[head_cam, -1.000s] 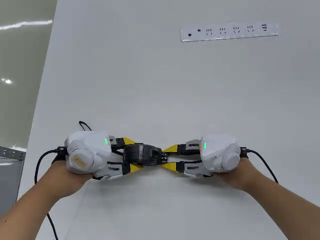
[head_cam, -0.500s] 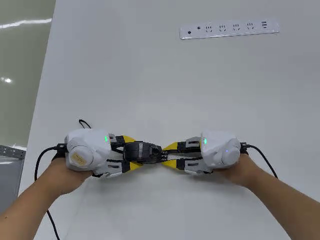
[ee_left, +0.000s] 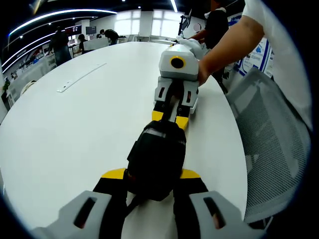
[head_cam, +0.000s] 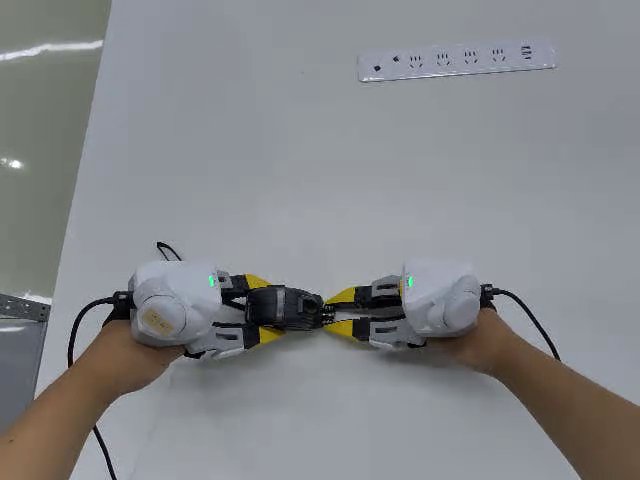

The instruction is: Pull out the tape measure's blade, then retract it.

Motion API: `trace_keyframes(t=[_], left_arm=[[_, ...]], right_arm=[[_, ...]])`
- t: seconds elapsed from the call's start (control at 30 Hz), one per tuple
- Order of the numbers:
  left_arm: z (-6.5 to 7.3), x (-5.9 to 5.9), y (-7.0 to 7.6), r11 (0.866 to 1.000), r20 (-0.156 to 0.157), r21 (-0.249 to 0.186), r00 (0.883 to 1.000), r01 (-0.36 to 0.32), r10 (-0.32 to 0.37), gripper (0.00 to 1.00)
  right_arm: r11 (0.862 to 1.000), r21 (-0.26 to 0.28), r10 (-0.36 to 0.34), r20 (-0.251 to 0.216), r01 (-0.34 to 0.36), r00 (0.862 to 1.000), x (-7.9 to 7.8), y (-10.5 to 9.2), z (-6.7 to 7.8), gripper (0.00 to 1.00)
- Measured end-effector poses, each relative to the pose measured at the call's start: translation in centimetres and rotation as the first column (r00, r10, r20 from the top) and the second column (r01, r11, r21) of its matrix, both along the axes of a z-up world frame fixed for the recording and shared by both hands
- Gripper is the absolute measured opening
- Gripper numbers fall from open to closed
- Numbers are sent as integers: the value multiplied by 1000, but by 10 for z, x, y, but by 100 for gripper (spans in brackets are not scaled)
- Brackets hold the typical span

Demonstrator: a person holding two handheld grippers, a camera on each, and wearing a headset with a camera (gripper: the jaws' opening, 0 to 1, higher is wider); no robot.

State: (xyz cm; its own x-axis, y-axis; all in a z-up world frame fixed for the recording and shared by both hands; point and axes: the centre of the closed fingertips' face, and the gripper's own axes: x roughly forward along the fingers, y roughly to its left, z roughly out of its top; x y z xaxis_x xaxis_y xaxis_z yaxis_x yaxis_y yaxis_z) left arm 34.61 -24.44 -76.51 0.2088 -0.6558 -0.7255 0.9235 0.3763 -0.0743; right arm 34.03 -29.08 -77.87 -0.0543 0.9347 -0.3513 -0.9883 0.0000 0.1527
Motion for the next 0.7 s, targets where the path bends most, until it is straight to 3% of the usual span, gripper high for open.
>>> trace_keyframes(t=[0.7], left_arm=[[0, 0, 0, 1000, 5, 11, 1000, 2, -2, 31]], right_arm=[[1000, -8, 0, 26, 0, 1000, 1, -1, -1, 11]])
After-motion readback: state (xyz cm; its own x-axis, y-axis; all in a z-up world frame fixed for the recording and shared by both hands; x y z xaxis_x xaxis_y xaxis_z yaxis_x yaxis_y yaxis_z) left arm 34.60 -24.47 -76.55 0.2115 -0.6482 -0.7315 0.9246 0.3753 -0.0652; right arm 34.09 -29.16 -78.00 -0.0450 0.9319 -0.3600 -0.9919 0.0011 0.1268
